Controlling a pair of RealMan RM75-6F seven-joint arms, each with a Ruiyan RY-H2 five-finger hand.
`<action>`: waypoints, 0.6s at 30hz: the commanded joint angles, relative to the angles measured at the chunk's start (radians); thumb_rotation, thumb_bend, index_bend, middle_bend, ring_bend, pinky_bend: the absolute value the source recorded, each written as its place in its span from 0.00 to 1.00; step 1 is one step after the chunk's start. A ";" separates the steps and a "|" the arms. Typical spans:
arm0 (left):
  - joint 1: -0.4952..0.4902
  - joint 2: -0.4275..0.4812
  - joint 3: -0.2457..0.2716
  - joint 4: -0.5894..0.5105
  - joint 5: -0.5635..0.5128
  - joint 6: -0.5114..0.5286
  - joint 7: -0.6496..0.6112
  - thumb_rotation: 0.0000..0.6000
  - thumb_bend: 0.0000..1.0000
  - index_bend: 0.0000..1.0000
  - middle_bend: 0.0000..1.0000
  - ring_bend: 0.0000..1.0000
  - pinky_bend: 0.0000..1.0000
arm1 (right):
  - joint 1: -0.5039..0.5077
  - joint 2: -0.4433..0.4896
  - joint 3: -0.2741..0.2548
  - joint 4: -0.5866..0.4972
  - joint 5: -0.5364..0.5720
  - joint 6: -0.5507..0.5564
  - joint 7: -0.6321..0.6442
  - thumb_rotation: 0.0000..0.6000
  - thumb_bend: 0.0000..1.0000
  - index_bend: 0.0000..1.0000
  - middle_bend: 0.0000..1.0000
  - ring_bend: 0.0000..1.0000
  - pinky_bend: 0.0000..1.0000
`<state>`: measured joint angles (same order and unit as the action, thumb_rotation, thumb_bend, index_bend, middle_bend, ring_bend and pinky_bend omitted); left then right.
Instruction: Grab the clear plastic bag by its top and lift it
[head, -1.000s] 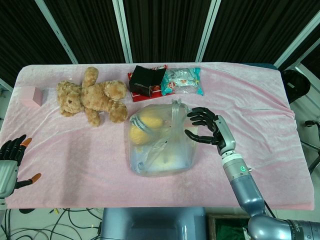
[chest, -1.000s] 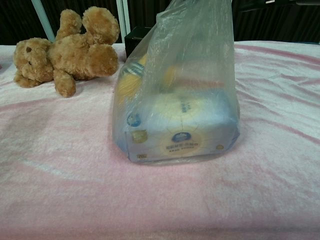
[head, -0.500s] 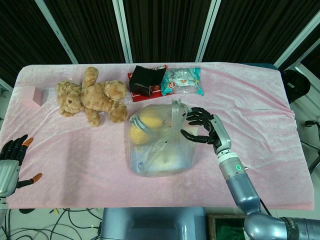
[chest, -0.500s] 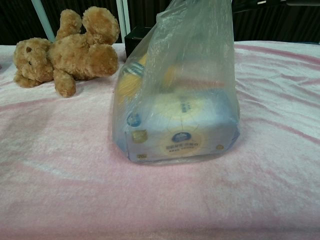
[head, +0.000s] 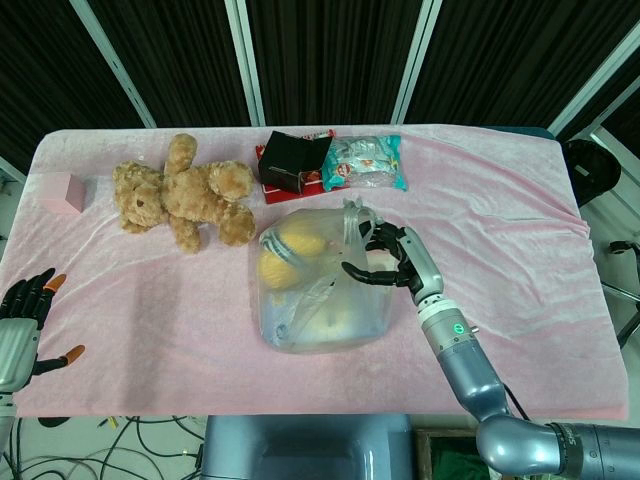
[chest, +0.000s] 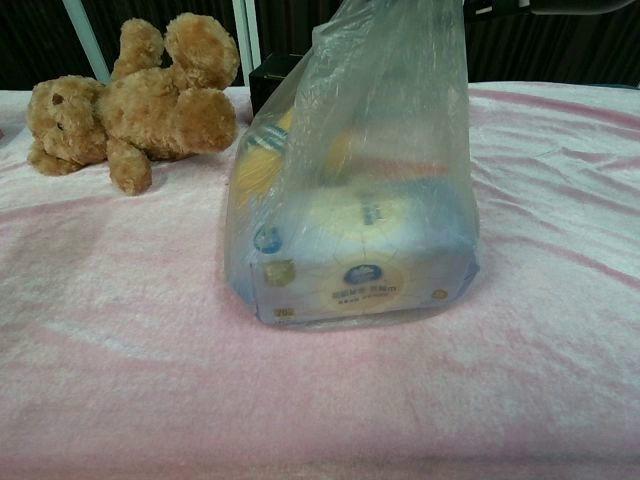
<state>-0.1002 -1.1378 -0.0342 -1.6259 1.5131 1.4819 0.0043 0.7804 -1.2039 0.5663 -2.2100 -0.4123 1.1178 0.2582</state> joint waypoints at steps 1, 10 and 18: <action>0.000 0.001 -0.001 0.000 -0.001 -0.001 -0.002 1.00 0.00 0.00 0.00 0.00 0.00 | 0.013 -0.012 -0.002 0.009 0.007 0.002 -0.013 1.00 0.15 0.44 0.39 0.28 0.29; -0.003 0.004 -0.002 -0.001 -0.006 -0.007 -0.011 1.00 0.00 0.00 0.00 0.00 0.00 | 0.057 -0.047 0.024 0.036 0.035 0.018 -0.040 1.00 0.15 0.44 0.39 0.28 0.29; -0.004 0.005 -0.003 -0.001 -0.008 -0.010 -0.013 1.00 0.00 0.00 0.00 0.00 0.00 | 0.068 -0.042 0.096 0.010 0.101 0.007 0.004 1.00 0.16 0.44 0.39 0.28 0.30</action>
<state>-0.1042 -1.1333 -0.0371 -1.6267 1.5052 1.4723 -0.0091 0.8478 -1.2497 0.6415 -2.1895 -0.3341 1.1332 0.2410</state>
